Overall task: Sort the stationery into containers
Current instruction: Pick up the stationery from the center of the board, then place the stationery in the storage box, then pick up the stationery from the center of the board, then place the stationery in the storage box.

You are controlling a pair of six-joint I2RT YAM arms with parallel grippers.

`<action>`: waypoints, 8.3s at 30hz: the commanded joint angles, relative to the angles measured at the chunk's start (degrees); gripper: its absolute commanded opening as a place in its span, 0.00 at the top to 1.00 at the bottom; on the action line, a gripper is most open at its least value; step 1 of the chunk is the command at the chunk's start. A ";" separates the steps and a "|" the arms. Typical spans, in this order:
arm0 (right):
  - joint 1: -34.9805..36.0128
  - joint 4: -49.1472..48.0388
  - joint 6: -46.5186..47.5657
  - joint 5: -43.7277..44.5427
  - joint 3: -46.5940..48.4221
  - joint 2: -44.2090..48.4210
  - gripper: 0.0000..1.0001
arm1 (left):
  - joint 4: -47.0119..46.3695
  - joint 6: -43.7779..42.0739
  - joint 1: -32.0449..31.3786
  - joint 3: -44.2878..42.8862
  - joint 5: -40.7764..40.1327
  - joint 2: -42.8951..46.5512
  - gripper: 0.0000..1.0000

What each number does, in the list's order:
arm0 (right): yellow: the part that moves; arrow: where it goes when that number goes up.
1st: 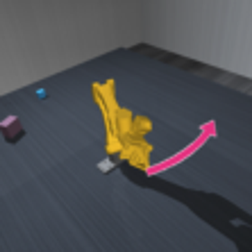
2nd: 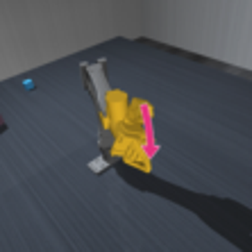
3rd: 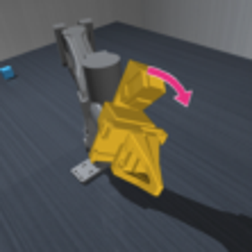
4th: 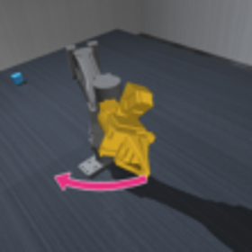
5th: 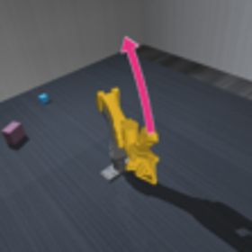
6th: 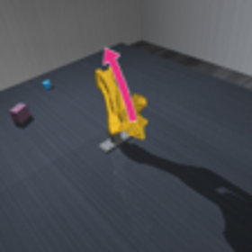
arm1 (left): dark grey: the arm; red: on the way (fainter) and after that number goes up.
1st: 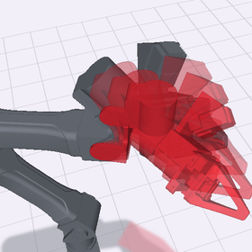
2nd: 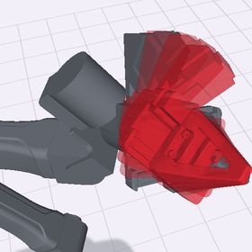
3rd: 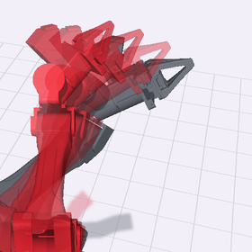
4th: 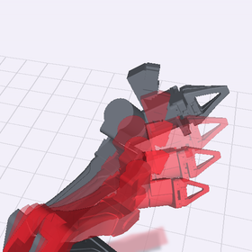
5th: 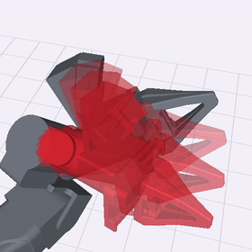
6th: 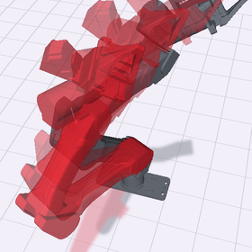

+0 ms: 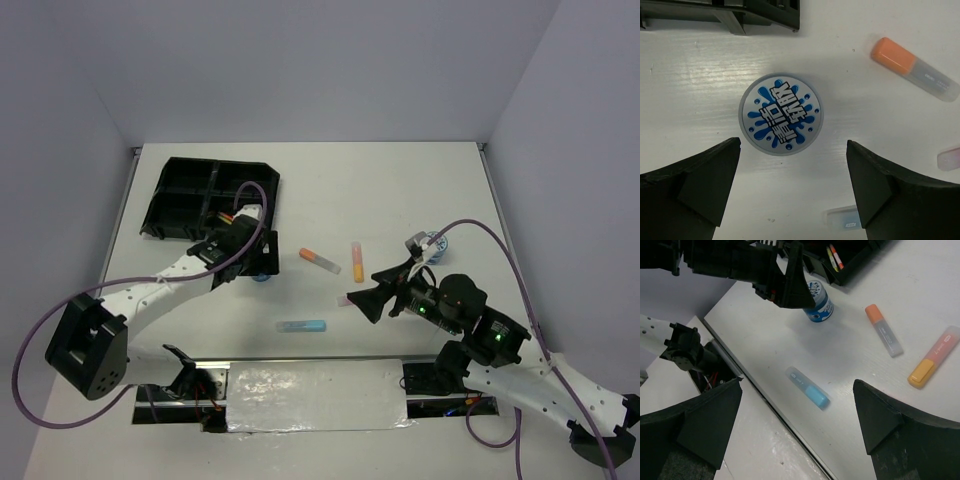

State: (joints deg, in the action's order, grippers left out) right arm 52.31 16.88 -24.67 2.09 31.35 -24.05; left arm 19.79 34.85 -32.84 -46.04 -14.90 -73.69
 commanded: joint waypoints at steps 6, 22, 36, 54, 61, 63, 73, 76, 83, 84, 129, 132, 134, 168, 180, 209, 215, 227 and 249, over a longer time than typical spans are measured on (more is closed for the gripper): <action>0.16 -1.86 0.85 -1.65 -1.21 -0.73 0.00 | -1.51 -1.54 -0.29 -3.44 -4.70 -5.85 0.02; -0.02 -2.56 2.60 -1.82 -2.35 -0.82 0.00 | -3.71 -3.21 -0.29 -5.37 -6.11 -10.33 0.22; 0.16 -3.61 3.13 -3.58 -2.96 -1.26 0.00 | -4.85 -3.56 -0.29 -5.99 -6.63 -12.00 0.10; 0.16 -5.20 3.48 -4.90 -4.46 -1.61 0.00 | -3.54 -2.86 -0.73 -8.01 -6.99 -12.89 0.89; 0.15 -5.54 4.01 -4.81 -4.46 -1.70 0.00 | 2.70 -1.98 -3.63 -11.42 -3.74 -3.85 1.00; 0.07 -6.07 4.01 -4.90 -4.63 -1.52 0.00 | 4.54 -1.89 -3.72 -14.58 -2.86 -0.77 1.00; 0.16 -5.55 3.13 -5.16 -5.07 2.25 0.00 | 5.45 0.13 6.54 -34.63 -7.71 -9.08 1.00; 0.16 -5.11 2.52 -5.60 -5.69 3.57 0.00 | 5.69 -0.30 12.18 -43.49 -7.34 -17.60 1.00; 0.16 -8.35 1.20 -7.97 -8.24 3.93 0.00 | 2.63 -3.30 19.03 -59.77 -6.29 -36.50 1.00; 0.07 -8.45 1.55 -7.98 -8.33 3.67 0.00 | 2.53 -3.04 19.74 -61.08 -6.46 -37.66 1.00; 0.07 -10.91 2.78 -6.92 -8.06 -3.46 0.00 | -2.65 -0.57 27.92 -56.97 -0.67 -40.75 0.01; 0.07 -9.95 1.64 -3.87 -7.80 -2.32 0.00 | -3.09 -1.36 25.99 -56.26 1.09 -37.41 0.01; 0.07 -7.41 -0.55 -0.18 -6.93 -0.48 0.00 | -2.39 -2.33 22.40 -56.09 1.45 -35.04 0.01; -0.02 31.81 -14.10 29.38 19.01 21.41 0.00 | -22.17 -23.95 -22.26 -80.25 28.79 -67.19 0.01; -0.02 31.28 -13.48 26.39 17.16 25.37 0.00 | -22.78 -28.17 -24.73 -84.55 17.79 -72.55 0.01; 0.07 32.77 -13.39 27.88 15.93 28.80 0.00 | -23.57 -25.36 -24.11 -86.41 20.79 -78.01 0.78; -0.02 31.20 -12.34 26.74 16.02 28.80 0.00 | -29.43 -22.56 -23.24 -77.82 16.75 -69.76 1.00; -0.02 26.80 -10.31 24.37 11.89 26.51 0.00 | -28.85 -16.31 -9.62 -74.74 8.85 -52.80 1.00; -0.02 18.01 -8.47 19.80 6.18 20.80 0.00 | -11.79 -8.31 19.04 -60.22 2.24 -44.70 1.00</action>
State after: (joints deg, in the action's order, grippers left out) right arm 52.29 38.63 -34.39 23.03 37.95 -2.44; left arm 13.08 25.82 -13.80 -105.08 -15.86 -120.33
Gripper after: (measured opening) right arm 0.996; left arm 0.752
